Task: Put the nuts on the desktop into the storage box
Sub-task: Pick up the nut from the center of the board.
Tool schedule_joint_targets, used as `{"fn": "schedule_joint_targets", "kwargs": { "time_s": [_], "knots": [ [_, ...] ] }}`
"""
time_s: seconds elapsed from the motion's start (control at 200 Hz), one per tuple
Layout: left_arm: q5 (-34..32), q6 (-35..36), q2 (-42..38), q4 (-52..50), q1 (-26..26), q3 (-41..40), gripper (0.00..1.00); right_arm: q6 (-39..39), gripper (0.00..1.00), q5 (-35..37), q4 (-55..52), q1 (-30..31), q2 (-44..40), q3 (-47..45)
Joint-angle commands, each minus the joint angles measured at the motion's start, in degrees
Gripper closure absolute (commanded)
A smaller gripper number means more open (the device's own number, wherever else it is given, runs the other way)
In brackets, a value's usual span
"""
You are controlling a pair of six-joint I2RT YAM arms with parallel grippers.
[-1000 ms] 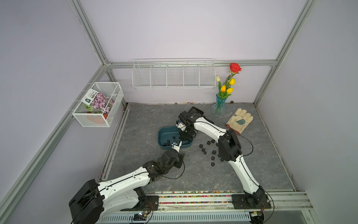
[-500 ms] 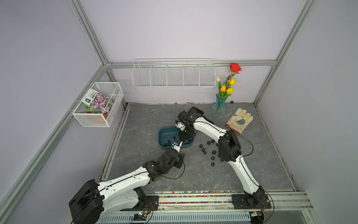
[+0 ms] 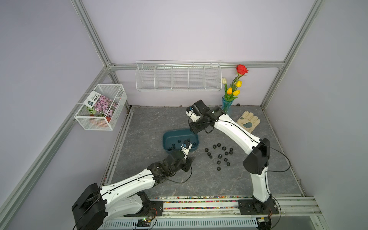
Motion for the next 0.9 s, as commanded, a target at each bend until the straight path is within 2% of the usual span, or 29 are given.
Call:
{"fn": "schedule_joint_targets", "kwargs": {
  "time_s": [0.0, 0.23, 0.47, 0.645, 0.894],
  "knots": [
    [2.08, 0.98, 1.42, 1.32, -1.10, 2.80, 0.46, 2.12, 0.58, 4.83, 0.48, -1.39, -4.02, -7.92],
    [1.38, 0.39, 5.92, 4.59, -4.96, 3.31, 0.46, 3.41, 0.57, 6.58, 4.77, -2.86, -13.34, -24.12],
    [-0.70, -1.50, 8.75, 6.89, -8.86, 1.92, 0.46, 3.33, 0.57, 2.72, 9.24, -2.85, -15.71, -34.75],
    [-1.66, -2.71, 8.83, 7.07, -10.20, 0.60, 0.47, 2.64, 0.57, 0.09, 11.82, -2.63, -13.45, -37.57],
    [-2.71, -3.77, 8.18, 6.48, -10.99, -0.74, 0.47, 2.01, 0.56, -1.70, 14.53, -2.65, -7.11, -36.54]
  ]
}}
